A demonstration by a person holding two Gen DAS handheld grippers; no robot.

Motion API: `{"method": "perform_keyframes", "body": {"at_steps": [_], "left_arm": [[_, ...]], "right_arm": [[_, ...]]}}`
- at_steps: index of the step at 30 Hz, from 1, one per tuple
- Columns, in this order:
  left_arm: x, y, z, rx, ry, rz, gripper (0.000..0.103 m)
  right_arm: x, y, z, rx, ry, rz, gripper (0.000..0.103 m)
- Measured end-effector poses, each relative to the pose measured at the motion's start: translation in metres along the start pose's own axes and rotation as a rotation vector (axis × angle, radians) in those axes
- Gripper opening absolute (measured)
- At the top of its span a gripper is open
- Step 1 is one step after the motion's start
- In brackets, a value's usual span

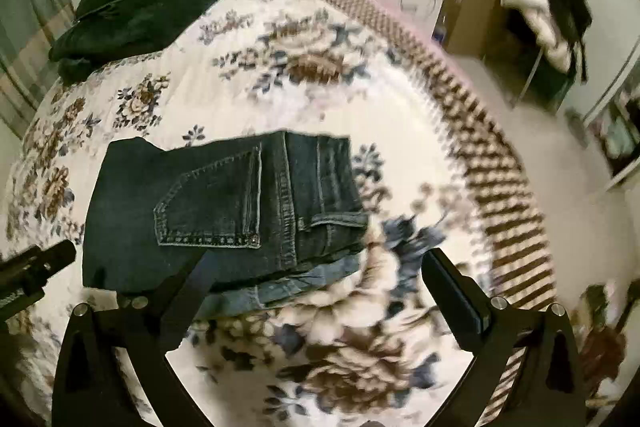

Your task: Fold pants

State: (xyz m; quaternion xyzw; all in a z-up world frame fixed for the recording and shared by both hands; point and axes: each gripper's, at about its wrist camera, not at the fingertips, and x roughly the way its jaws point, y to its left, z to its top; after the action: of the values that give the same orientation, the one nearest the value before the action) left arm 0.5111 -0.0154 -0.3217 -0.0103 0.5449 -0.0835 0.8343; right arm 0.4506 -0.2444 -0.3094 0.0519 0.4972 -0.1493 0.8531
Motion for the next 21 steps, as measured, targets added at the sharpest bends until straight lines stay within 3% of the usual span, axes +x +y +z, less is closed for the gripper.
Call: {"method": "perform_keyframes", "body": {"at_steps": [8,21], "left_arm": [[-0.092,-0.029,-0.025,0.002,-0.108,0.022,0.085],[-0.265,-0.057,-0.091,-0.046,-0.307,0.046,0.085]], "right_arm": [[-0.099,-0.025,-0.011,-0.025,-0.081,0.029,0.103],[-0.302,-0.072,-0.051,-0.061,-0.242,0.081,0.103]]}}
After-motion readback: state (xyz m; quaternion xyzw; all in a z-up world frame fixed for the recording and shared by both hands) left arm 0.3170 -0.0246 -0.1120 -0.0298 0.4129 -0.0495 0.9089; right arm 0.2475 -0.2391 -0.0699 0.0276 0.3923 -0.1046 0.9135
